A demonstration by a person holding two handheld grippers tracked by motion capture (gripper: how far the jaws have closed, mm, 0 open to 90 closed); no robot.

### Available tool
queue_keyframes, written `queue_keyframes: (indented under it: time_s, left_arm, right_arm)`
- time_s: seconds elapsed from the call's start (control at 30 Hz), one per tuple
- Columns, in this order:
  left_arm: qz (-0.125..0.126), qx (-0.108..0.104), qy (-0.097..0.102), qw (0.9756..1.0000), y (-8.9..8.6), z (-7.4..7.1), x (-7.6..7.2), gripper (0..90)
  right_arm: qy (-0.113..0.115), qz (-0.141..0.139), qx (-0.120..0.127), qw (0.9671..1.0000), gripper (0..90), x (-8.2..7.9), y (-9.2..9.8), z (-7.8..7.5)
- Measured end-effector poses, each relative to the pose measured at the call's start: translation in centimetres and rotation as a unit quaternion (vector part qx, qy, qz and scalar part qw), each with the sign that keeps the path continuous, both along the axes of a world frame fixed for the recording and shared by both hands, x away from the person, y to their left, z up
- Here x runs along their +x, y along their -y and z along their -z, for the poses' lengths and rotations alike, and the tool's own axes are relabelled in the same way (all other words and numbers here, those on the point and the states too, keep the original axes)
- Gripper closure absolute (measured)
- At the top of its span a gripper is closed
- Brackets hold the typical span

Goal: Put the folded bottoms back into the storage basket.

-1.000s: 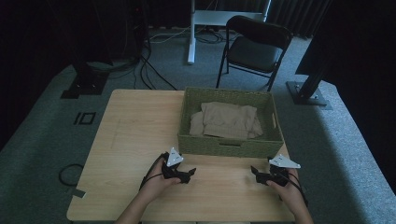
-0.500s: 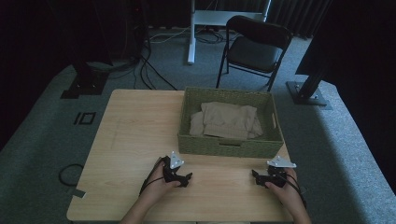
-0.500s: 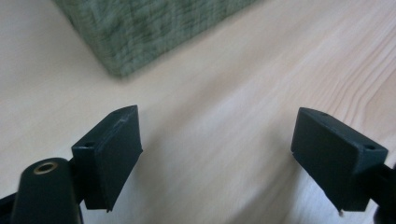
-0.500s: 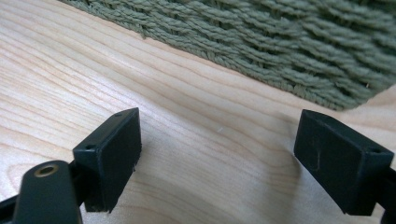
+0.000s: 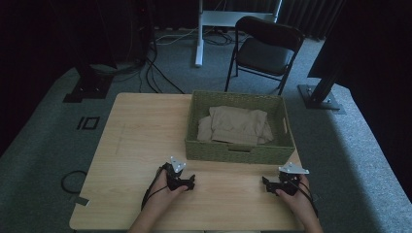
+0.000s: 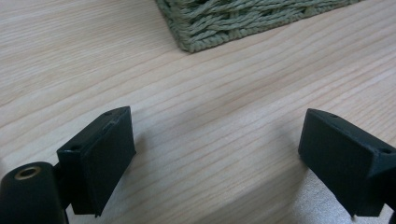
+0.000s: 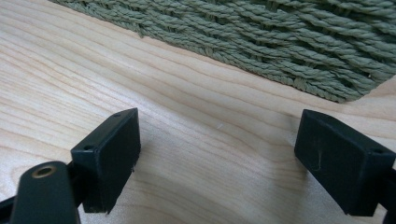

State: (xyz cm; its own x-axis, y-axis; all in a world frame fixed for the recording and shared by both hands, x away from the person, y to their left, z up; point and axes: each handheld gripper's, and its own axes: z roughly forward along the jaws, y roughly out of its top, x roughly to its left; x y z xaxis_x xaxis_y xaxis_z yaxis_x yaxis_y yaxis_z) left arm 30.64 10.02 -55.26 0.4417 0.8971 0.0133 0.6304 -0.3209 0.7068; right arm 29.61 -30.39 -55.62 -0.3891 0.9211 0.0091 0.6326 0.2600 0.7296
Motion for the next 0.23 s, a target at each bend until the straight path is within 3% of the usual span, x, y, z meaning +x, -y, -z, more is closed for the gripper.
queue_keyframes:
  time_s: [0.23]
  left_arm:
    - [-0.018,0.000,0.000,0.9998,0.22,0.01,-0.10,11.2]
  right_arm:
    - [0.000,0.000,0.000,1.0000,13.7,0.00,0.00,0.00]
